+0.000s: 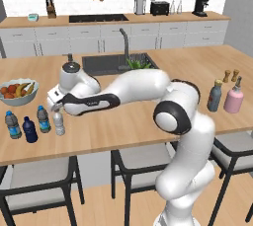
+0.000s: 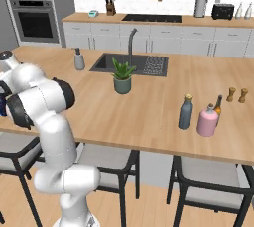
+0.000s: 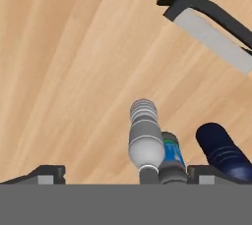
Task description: Move the plastic bottles in the middle to the plastics group, and the glass bottles in the middle to the glass group.
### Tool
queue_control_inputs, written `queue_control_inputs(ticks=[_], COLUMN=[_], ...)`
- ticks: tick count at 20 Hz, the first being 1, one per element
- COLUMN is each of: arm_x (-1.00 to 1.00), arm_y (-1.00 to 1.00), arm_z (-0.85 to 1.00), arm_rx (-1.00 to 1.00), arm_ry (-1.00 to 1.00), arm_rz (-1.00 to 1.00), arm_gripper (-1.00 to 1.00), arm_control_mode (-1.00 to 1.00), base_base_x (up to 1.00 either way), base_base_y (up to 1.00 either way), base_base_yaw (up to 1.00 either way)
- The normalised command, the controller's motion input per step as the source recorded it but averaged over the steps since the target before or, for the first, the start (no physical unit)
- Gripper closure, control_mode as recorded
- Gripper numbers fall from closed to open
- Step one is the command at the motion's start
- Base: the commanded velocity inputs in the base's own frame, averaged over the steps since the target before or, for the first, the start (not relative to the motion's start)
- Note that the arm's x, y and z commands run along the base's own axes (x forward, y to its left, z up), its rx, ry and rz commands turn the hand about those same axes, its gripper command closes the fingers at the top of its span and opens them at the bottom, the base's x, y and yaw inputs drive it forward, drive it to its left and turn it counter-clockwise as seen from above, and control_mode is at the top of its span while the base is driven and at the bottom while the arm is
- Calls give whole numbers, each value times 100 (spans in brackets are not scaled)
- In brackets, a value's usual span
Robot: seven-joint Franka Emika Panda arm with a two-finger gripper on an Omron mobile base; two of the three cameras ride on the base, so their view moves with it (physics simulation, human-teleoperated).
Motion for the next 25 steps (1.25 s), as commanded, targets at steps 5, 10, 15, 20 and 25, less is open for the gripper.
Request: queue_control_inputs(ticks=[5, 10, 15, 20, 25], arm_x=[-63, -81, -50, -25, -5], arm_y=[-63, -43, -19, -26, -54], arm_z=[35, 9, 0, 0, 0], arm_rx=[6, 0, 0, 0, 8], arm_ry=[0, -1, 1, 0, -3], arm_rz=[-12, -5, 0, -1, -12], arm_gripper=[-100, -100, -100, -100, -100], arm_control_mode=[-100, -100, -100, -100, -100], base_base_x=[0, 0, 0, 0, 0], base_base_y=[0, 0, 0, 0, 0], base_base_yaw=[0, 0, 0, 0, 0])
